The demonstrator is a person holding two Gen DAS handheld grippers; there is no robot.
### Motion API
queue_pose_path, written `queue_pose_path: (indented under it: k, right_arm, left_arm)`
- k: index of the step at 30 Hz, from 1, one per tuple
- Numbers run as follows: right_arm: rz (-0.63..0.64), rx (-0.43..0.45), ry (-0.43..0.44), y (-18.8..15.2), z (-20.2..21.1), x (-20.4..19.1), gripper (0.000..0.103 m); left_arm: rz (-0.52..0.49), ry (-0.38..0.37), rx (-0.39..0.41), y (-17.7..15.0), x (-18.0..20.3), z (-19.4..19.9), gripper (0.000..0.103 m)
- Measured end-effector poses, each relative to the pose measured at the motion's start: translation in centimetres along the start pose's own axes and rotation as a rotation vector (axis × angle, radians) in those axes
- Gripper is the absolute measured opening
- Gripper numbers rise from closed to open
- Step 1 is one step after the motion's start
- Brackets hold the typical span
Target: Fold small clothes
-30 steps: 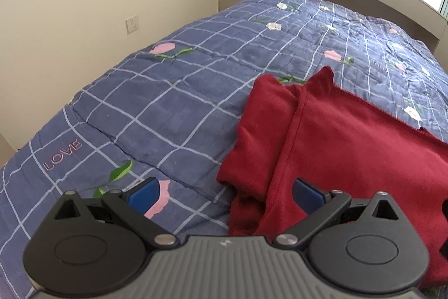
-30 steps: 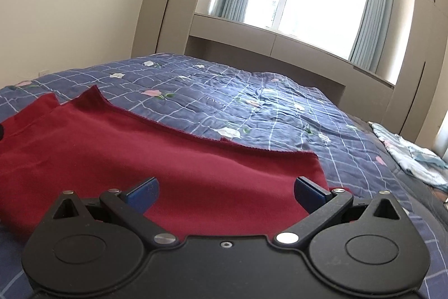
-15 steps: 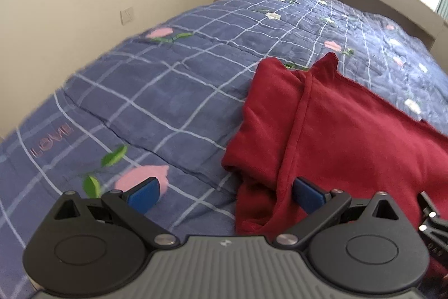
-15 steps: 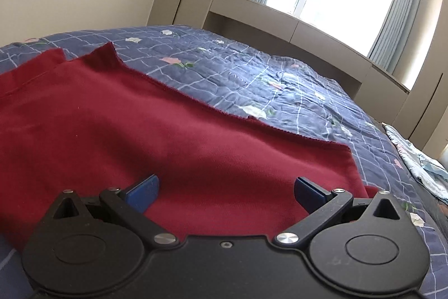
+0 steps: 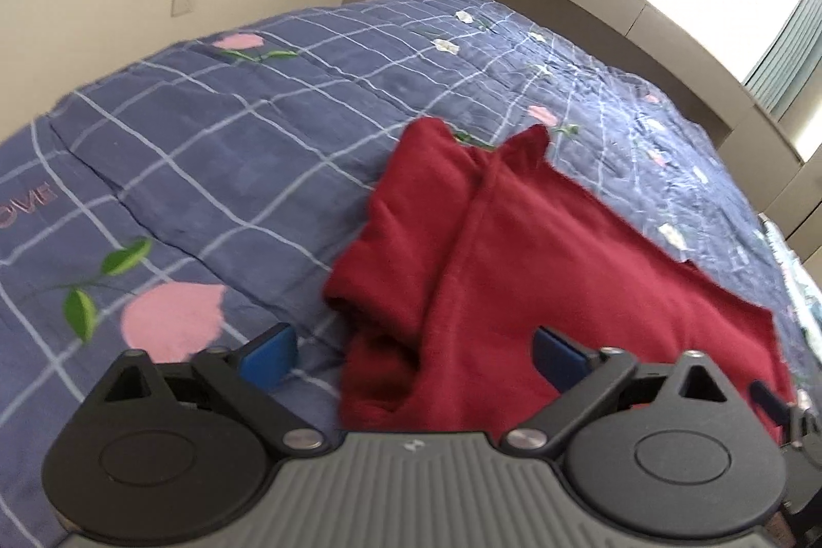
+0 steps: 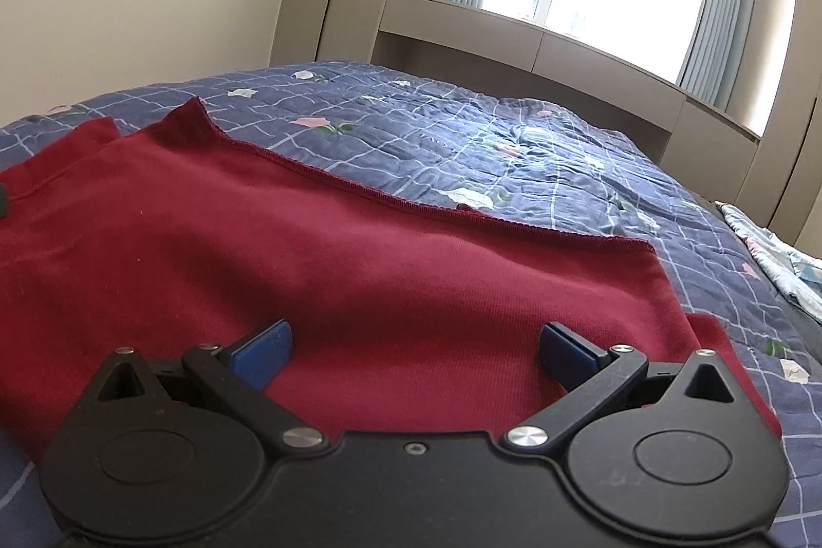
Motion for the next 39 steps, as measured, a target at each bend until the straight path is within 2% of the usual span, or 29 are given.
queue_pose_path:
  k: [4,7,9,11,15,18,21,24,26,28,31,35,38,39]
  right_arm:
    - [0.004,0.002,-0.004,0.0,0.1,0.0,0.102]
    - [0.011,0.008,-0.009,-0.1,0.1,-0.1,0.102]
    - [0.018,0.015,-0.015,0.0,0.1,-0.2,0.102]
    - [0.024,0.018,-0.019,0.0,0.2,-0.2,0.102]
    - [0.022,0.020,-0.019,-0.1,0.2,-0.3,0.102]
    - [0.025,0.022,-0.022,-0.1,0.2,-0.3,0.102]
    - [0.026,0.022,-0.023,-0.1,0.2,-0.3,0.102]
    - [0.026,0.022,-0.023,-0.1,0.2,-0.3,0.102]
    - [0.025,0.022,-0.023,-0.1,0.2,-0.3,0.102]
    - [0.026,0.021,-0.023,-0.1,0.2,-0.3,0.102]
    - [0.026,0.020,-0.023,-0.1,0.2,-0.3,0.102]
    - [0.018,0.013,-0.016,-0.1,0.2,-0.2,0.102]
    - [0.011,0.005,-0.008,-0.1,0.1,-0.1,0.102]
    - [0.007,0.001,-0.003,-0.1,0.1,0.0,0.102]
  left_arm:
    - [0.033,0.041,-0.005,0.0,-0.6,-0.3,0.081]
    - [0.009,0.065,-0.008,-0.1,-0.4,-0.2,0.077]
    - [-0.008,0.070,-0.011,-0.2,-0.1,-0.2,0.070]
    - [0.007,0.050,-0.015,-0.2,0.0,-0.2,0.058]
    - [0.043,0.046,-0.019,-0.3,-0.1,-0.4,0.057]
    - [0.050,0.047,-0.044,-0.5,-0.1,-0.9,0.063]
    - [0.071,0.048,-0.048,-0.3,-0.1,-1.0,0.064]
    - [0.062,0.071,-0.048,-0.2,0.0,-0.9,0.053]
    - [0.056,0.068,-0.046,-0.1,0.3,-0.8,0.032]
    - [0.062,0.062,-0.042,0.0,0.7,-0.5,0.022]
    - [0.057,0.074,-0.034,0.2,1.1,-0.2,0.021]
    - [0.124,0.063,-0.073,-0.2,0.4,-0.9,0.033]
    - [0.202,0.029,-0.082,-0.3,-0.4,-1.1,0.033]
    - [0.223,0.025,-0.082,-0.3,-0.6,-1.1,0.029]
Point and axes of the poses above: each gripper's, at about its wrist camera, not at the fingertips, and z roughly against the way its jaws point, x to its right, y to its top, the point moved 9 cm from there along -z, roughly the way its jaws point
